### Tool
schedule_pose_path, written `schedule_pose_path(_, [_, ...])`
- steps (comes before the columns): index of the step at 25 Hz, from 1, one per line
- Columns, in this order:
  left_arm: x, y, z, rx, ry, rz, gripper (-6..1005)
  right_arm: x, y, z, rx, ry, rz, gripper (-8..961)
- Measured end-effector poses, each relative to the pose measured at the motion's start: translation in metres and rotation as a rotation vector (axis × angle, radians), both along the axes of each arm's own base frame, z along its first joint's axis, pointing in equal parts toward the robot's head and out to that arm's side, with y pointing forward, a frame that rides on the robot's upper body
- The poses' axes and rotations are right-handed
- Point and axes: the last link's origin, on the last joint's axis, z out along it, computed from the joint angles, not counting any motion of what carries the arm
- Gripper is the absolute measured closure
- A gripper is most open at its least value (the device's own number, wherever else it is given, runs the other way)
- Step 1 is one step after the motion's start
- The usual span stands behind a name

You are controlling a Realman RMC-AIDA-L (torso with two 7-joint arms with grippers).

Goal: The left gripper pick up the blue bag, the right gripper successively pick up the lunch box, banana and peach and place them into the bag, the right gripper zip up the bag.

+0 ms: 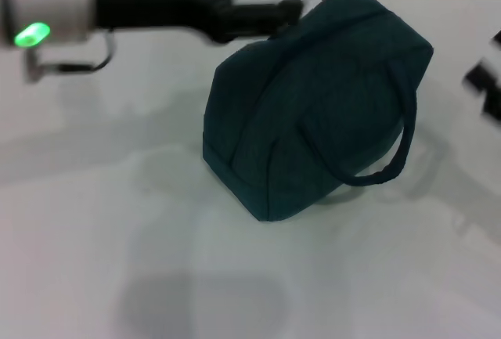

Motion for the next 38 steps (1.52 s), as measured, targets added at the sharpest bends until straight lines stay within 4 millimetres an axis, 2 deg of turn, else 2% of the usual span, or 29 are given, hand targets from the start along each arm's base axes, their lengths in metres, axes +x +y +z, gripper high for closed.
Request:
schedule_pose_path(3, [-0.036, -0.021, 0.006, 0.004, -0.036, 0.004, 444, -0.006, -0.014, -0.005, -0.078, -0.079, 0.126, 89])
schedule_pose_path(8, [-0.106, -0.051, -0.004, 0.012, -0.07, 0.082, 216, -0.004, -0.031, -0.025, -0.197, -0.19, 0.206, 82])
schedule_pose_path(10, [-0.13, -0.062, -0.014, 0.022, -0.059, 0.097, 171, 0.0, -0.035, -0.033, -0.21, -0.226, 0.196, 83])
schedule_pose_path(13, [-0.154, -0.077, -0.026, 0.038, -0.034, 0.093, 104, 0.012, -0.039, -0.046, -0.219, -0.274, 0.123, 84])
schedule_pose_path(17, [-0.181, -0.098, -0.047, 0.054, -0.001, 0.087, 104, 0.027, -0.043, -0.059, -0.22, -0.333, 0.043, 85])
schedule_pose_path(20, [-0.193, -0.107, -0.063, 0.04, -0.016, 0.104, 104, 0.036, -0.047, -0.065, -0.211, -0.376, 0.005, 85])
schedule_pose_path(23, [-0.2, -0.111, -0.07, 0.043, -0.035, 0.124, 104, 0.04, -0.048, -0.069, -0.209, -0.401, -0.019, 85])
schedule_pose_path(38, [-0.198, -0.118, -0.071, 0.041, -0.076, 0.095, 104, 0.043, -0.049, -0.073, -0.213, -0.43, -0.021, 85])
